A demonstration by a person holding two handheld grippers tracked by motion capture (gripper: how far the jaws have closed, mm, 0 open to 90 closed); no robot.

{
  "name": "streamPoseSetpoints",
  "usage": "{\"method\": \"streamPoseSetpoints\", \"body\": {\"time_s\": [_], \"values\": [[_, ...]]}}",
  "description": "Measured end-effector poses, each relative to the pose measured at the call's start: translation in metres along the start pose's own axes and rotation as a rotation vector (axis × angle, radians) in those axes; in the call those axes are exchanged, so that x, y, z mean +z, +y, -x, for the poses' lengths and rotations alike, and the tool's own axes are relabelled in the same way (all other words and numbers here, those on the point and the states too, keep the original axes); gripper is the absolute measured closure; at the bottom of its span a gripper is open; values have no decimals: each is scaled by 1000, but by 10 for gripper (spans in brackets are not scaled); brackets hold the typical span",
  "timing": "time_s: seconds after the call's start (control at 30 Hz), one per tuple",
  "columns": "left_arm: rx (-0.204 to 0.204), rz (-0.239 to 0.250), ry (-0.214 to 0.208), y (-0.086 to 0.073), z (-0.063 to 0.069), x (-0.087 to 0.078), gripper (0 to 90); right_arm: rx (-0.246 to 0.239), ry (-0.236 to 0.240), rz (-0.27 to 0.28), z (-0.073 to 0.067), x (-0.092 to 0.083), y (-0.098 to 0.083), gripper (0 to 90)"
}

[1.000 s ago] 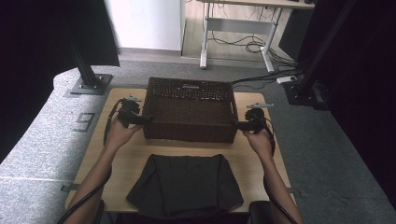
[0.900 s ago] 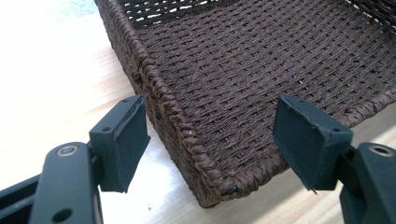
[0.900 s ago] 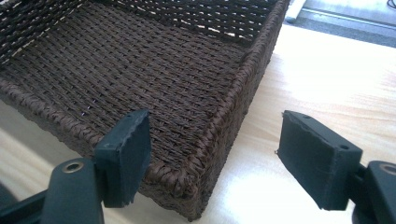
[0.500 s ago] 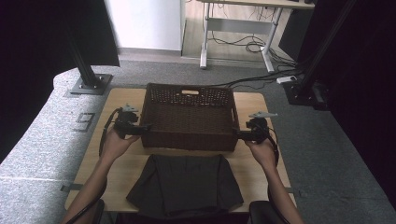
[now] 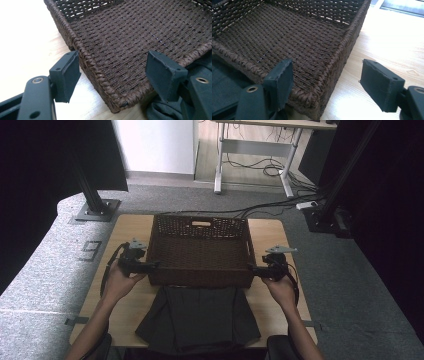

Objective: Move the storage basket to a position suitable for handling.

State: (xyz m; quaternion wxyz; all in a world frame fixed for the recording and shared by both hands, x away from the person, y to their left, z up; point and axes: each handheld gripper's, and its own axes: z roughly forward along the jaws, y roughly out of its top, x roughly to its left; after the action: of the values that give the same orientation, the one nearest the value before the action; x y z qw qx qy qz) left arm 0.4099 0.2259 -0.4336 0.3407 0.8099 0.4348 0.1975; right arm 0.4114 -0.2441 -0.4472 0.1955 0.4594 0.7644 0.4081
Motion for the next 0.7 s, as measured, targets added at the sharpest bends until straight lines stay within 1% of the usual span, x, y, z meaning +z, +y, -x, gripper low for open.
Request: {"method": "streamPoseSetpoints", "body": {"time_s": [0.03,0.13,0.27,0.33,0.37,0.4,0.43,0.47,0.5,0.53,0.6,0.7], "values": [[-2,3,-3,0,0,0,277,8,-2,6,0,0,-1,257],[-3,9,-8,-1,-1,0,276,12,-9,14,-1,-1,-2,257],[11,4,-11,1,-2,-2,276,-2,-28,15,-4,-2,-1,257],[23,9,-3,3,-1,-8,257,-15,-34,13,-5,-5,2,255],[21,16,-7,3,-1,-12,248,-30,-34,6,-6,-9,5,240],[14,32,-14,3,-2,-17,248,-30,-34,6,-6,-9,5,240],[7,49,-23,3,-2,-23,243,-41,-39,7,-7,-12,6,236],[4,65,-28,2,-2,-30,242,-45,-39,11,-7,-15,6,231],[6,69,-29,1,-1,-33,237,-45,-35,18,-7,-19,7,224],[16,67,-24,-2,0,-37,226,-47,-32,20,-7,-22,7,214],[33,55,-17,-9,2,-40,201,-57,-34,22,-7,-26,6,190],[53,30,-1,-23,4,-40,175,-60,-31,15,-6,-31,1,161]]}}
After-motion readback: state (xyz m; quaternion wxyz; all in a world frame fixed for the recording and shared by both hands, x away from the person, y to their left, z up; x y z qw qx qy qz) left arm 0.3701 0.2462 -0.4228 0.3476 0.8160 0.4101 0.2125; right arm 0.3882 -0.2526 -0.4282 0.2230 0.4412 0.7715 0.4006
